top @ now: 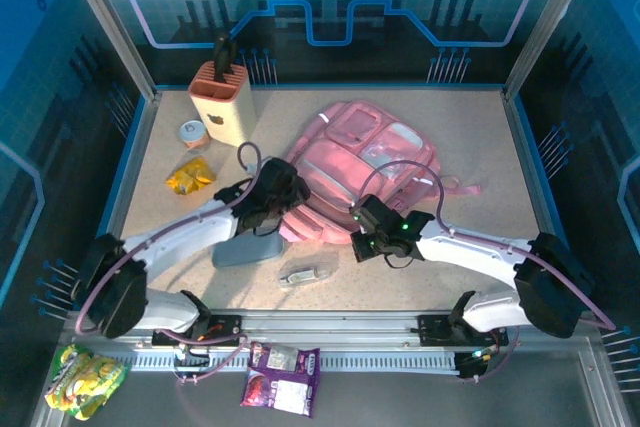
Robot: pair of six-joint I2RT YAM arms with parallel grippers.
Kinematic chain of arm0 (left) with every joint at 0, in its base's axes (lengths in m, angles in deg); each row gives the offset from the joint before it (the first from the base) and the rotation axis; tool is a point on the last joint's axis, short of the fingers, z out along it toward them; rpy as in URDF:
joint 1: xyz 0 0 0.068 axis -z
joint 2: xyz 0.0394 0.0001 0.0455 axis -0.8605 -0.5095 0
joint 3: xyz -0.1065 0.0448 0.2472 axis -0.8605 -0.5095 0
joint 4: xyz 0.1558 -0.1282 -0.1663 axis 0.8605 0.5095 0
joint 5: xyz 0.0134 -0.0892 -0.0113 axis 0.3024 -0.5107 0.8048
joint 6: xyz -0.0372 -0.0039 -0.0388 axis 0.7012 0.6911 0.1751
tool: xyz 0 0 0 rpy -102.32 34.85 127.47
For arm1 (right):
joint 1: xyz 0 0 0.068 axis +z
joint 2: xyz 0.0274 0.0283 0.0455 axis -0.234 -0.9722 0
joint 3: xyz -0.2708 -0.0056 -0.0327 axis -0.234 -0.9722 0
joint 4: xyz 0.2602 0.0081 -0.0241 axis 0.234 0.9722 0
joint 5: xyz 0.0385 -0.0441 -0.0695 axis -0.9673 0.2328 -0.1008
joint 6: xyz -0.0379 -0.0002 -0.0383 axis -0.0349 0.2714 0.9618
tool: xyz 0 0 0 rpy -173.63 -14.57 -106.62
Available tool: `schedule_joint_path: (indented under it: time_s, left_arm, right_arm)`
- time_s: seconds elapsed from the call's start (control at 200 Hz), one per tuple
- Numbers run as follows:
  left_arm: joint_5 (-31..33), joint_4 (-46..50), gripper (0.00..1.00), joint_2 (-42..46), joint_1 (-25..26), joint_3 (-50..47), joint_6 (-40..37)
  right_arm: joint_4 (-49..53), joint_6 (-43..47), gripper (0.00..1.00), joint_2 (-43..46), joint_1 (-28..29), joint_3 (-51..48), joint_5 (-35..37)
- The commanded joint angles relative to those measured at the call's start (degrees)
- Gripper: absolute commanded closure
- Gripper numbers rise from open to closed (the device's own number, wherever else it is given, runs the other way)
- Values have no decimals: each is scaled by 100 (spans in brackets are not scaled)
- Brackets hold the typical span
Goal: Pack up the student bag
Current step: Zip the student bag at the center of the table.
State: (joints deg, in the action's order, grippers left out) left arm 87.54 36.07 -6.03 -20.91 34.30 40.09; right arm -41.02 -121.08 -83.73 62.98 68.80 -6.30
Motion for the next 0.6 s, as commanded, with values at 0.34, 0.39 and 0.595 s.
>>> schedule_joint_path:
  time_s: [0.34, 0.39, 0.595]
  left_arm:
    - [447, -1274, 32, -267, 1607, -654, 2485]
    - [498, -1166, 32, -507, 1655, -502, 2578]
    - [523, -1141, 37, -1292, 1718, -80, 2980]
  right_arm:
    - [-252, -91, 100, 57, -25, -123, -199]
    - [-207, -80, 100, 51, -29, -104, -184]
    - [-274, -45, 100, 120, -36, -178, -156]
